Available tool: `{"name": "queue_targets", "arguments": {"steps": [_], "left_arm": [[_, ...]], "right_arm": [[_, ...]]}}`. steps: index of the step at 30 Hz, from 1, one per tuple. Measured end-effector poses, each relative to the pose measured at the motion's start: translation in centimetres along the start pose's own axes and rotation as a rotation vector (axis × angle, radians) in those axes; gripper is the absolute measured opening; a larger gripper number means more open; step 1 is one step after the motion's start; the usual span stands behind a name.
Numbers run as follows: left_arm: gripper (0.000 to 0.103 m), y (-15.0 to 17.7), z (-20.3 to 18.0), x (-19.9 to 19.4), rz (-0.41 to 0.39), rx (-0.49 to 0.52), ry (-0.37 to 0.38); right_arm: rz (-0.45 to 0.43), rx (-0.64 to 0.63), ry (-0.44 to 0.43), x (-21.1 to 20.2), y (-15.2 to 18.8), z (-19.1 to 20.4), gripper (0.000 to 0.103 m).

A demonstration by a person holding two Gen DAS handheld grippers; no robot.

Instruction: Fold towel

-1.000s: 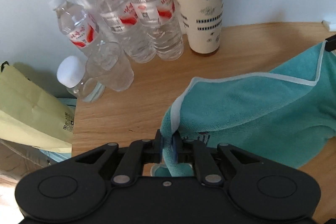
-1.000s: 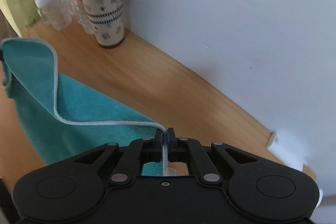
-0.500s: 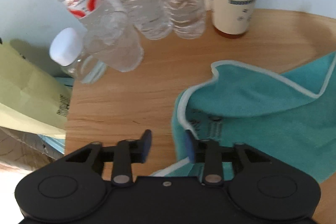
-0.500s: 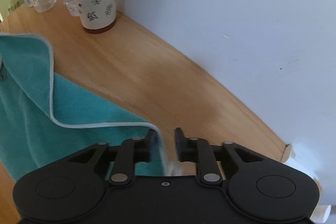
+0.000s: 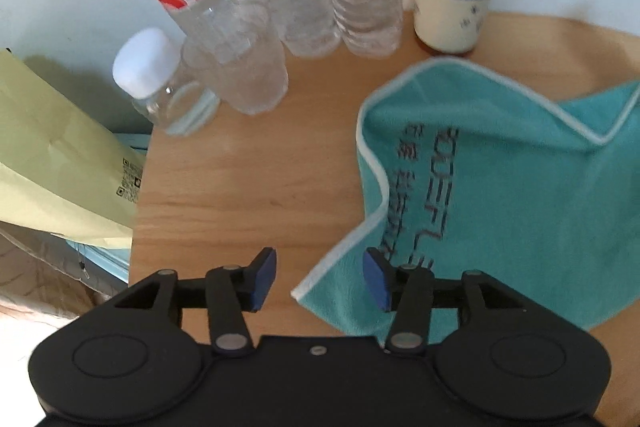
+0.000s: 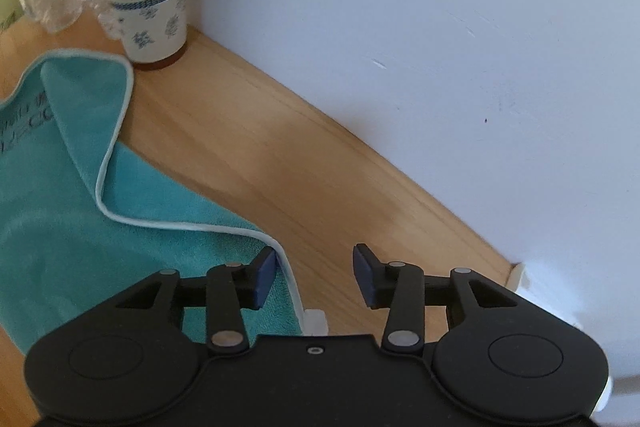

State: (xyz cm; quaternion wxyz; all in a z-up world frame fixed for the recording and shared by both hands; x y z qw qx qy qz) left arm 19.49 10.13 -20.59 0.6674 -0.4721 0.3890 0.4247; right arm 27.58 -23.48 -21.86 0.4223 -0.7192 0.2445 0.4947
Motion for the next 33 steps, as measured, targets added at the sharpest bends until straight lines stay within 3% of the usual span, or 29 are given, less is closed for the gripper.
{"name": "queue_targets", "arguments": {"steps": [3, 6, 9, 13, 15, 19, 23, 25, 29, 33], "left_arm": [[0.054, 0.6, 0.1, 0.3, -0.017, 0.030, 0.016], [0.055, 1.0, 0.5, 0.9, -0.035, 0.087, 0.048], [0.055, 1.2, 0.5, 1.4, -0.053, 0.150, 0.080], [0.055, 1.0, 0.9, 3.0, -0.056, 0.178, 0.107], [0.062, 0.9, 1.1, 3.5, -0.055, 0.179, 0.129], [0.063, 0.5, 0.6, 3.7, -0.112, 0.208, 0.192], [0.062, 0.2, 0.3, 4.2, -0.103, 0.211, 0.224], [0.055, 0.1, 0.3, 4.8, -0.086, 0.210, 0.238], [0.025, 0.1, 0.6, 5.4, -0.058, 0.160, 0.296], [0.011, 0.2, 0.7, 5.4, -0.046, 0.132, 0.337]], "right_arm": [[-0.027, 0.022, -0.008, -1.1, -0.3, -0.9, 0.050], [-0.031, 0.055, 0.007, -2.3, -0.3, -1.8, 0.068], [-0.078, 0.027, 0.013, -4.1, -0.4, -2.0, 0.069], [-0.053, 0.033, 0.009, -4.5, -0.3, -2.4, 0.070], [-0.046, 0.028, 0.015, -4.6, -0.4, -2.3, 0.070], [-0.034, 0.018, 0.029, -4.8, -0.4, -1.9, 0.071], [-0.011, 0.012, 0.037, -4.8, -0.4, -1.4, 0.071], [0.002, 0.014, 0.038, -4.4, -0.3, -1.0, 0.071], [0.013, 0.021, 0.026, -4.1, 0.1, -0.3, 0.071], [0.036, 0.030, 0.026, -4.0, 0.7, -0.6, 0.071]]}}
Point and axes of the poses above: each gripper's, at about its wrist camera, not at the fingertips, and x roughly the way its jaws point, z to its left, y to its underside, the point moved 8 cm from there along x, roughly the way its jaws point, and after that the axes turned 2 degrees about -z, right-handed, at the moved point
